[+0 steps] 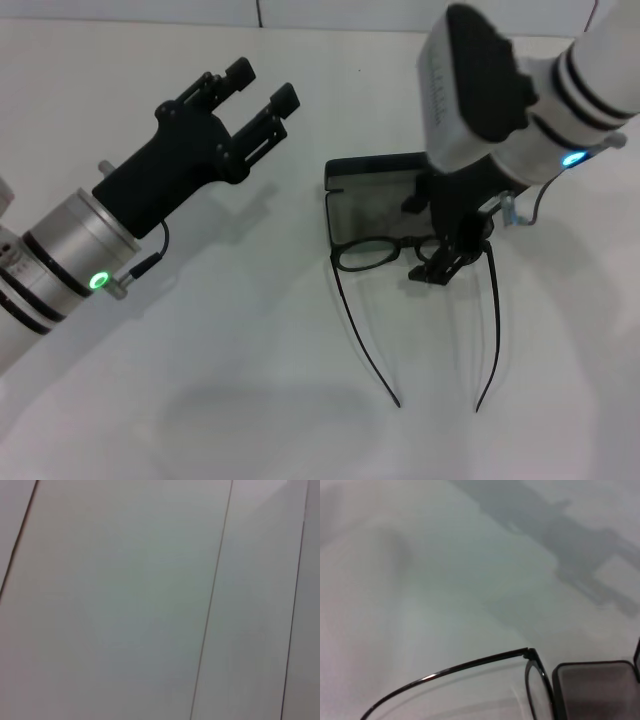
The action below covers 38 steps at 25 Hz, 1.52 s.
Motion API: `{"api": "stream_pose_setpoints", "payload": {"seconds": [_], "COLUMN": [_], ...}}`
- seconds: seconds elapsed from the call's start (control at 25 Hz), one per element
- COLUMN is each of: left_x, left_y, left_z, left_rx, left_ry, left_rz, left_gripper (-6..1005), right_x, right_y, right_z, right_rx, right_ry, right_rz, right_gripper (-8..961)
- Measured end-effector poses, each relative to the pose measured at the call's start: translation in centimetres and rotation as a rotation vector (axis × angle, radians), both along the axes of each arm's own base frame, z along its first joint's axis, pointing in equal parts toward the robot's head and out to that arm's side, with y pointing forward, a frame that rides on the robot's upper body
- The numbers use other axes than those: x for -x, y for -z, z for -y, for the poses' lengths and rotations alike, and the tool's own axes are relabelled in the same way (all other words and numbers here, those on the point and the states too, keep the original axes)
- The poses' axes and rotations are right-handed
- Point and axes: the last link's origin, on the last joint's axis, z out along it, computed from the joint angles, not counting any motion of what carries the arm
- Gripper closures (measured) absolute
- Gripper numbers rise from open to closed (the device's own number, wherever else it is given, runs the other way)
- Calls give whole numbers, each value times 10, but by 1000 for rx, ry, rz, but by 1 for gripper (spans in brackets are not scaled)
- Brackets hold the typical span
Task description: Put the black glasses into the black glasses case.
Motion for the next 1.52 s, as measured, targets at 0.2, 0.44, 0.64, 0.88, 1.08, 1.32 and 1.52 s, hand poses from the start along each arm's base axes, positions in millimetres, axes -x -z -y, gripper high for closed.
{"api": "stream_pose_setpoints", "payload": {"seconds": [0.2,0.44,0.64,0.88,1.08,1.32,1.52], "left_x": [2,3,3,5,4,3,3], "left_y": [3,4,5,5,4,3,3], "left_z": [3,4,5,6,5,3,3], "left_rx": [6,10,14,15,13,11,10], "left_ry": [-4,-4,-3,-7,-6,-3,-4], "left_rz": [-6,-3,-1,-2,-3,-3,-4], "left_gripper": [345,345,345,344,344,344,344], "right_x": [-2,-6,-10,-12,-12,-10,-7], "right_y": [15,26,33,29,20,15,12], "right_z": [0,5,12,12,6,4,7], "right_rx": [-13,-17,-19,-23,-60,-74,-63], "right_ry": [-14,-31,-46,-38,-44,-44,-58], "right_rz": [39,42,23,32,46,38,35], "right_gripper": [126,135,269,425,579,742,802]}}
